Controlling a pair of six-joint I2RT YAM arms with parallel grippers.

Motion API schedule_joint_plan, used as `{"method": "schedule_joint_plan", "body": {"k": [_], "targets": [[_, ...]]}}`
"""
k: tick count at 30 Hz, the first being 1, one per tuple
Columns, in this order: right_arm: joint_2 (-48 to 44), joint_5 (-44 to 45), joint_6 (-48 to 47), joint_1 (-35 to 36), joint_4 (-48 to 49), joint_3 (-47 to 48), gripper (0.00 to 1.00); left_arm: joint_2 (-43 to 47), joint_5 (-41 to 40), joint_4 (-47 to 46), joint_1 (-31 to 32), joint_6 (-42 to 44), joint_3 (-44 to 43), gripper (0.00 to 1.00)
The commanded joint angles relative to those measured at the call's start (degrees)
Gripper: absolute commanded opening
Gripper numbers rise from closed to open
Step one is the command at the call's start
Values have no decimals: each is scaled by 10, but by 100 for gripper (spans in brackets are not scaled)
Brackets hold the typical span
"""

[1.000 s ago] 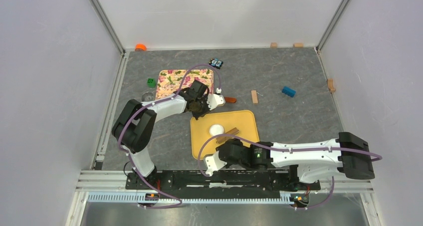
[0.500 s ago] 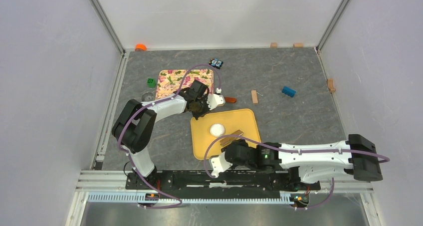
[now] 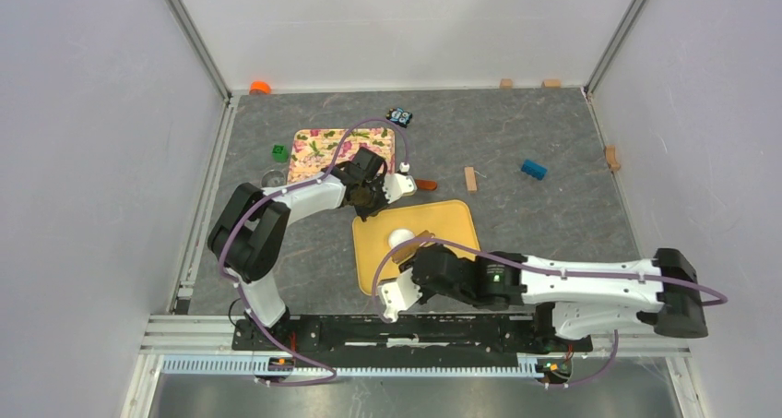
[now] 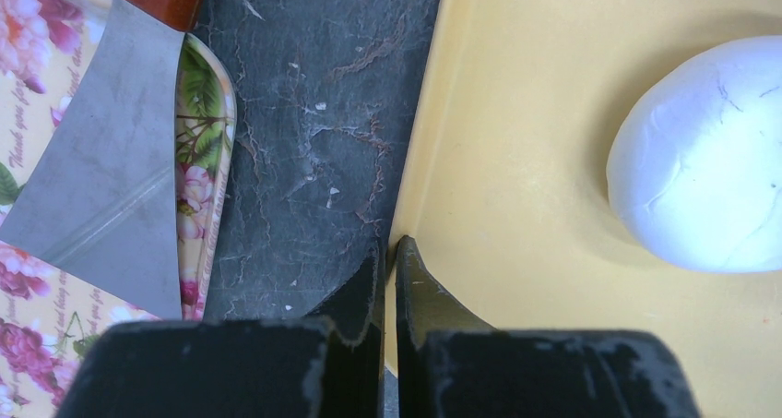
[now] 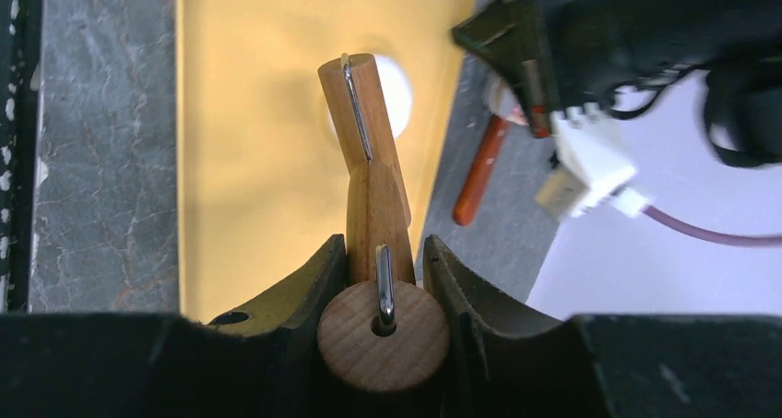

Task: Roll out the dumpling wrappers from the dough
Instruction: Flatten out the dough on the work surface.

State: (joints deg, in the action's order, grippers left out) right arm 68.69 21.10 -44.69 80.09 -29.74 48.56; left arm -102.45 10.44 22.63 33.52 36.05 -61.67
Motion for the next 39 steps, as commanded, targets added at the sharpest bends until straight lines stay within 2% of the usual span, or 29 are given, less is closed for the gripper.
{"method": "schedule_joint_plan", "body": {"k": [1,6,12,17,21,25,32,36,39], "targets": [[-64,0,-19,-1,23,47,0,-58,-31,14,3,9,27,2],[-47,-21,-62,-10,99,25,0,-58,-31,14,4,10,27,2],[-9,-82,-77,-74,137,-10,0,-57,-31,14,7,14,30,2],[11,-78,-54,-81,92,-43,0,-56,-31,13,8,18,32,2],[-8,-88,-35,-81,65,-57,0,-56,-32,13,9,18,32,2],[-12,-102,-46,-82,86,-61,0,-57,-33,13,9,17,31,2],[56,-141,-61,-96,118,-52,0,-58,-36,14,9,16,30,2],[26,-143,-31,-92,89,-70,0,-59,-37,14,10,16,31,2],[0,-112,-17,-73,69,-90,0,-59,-37,14,10,15,30,2]]}}
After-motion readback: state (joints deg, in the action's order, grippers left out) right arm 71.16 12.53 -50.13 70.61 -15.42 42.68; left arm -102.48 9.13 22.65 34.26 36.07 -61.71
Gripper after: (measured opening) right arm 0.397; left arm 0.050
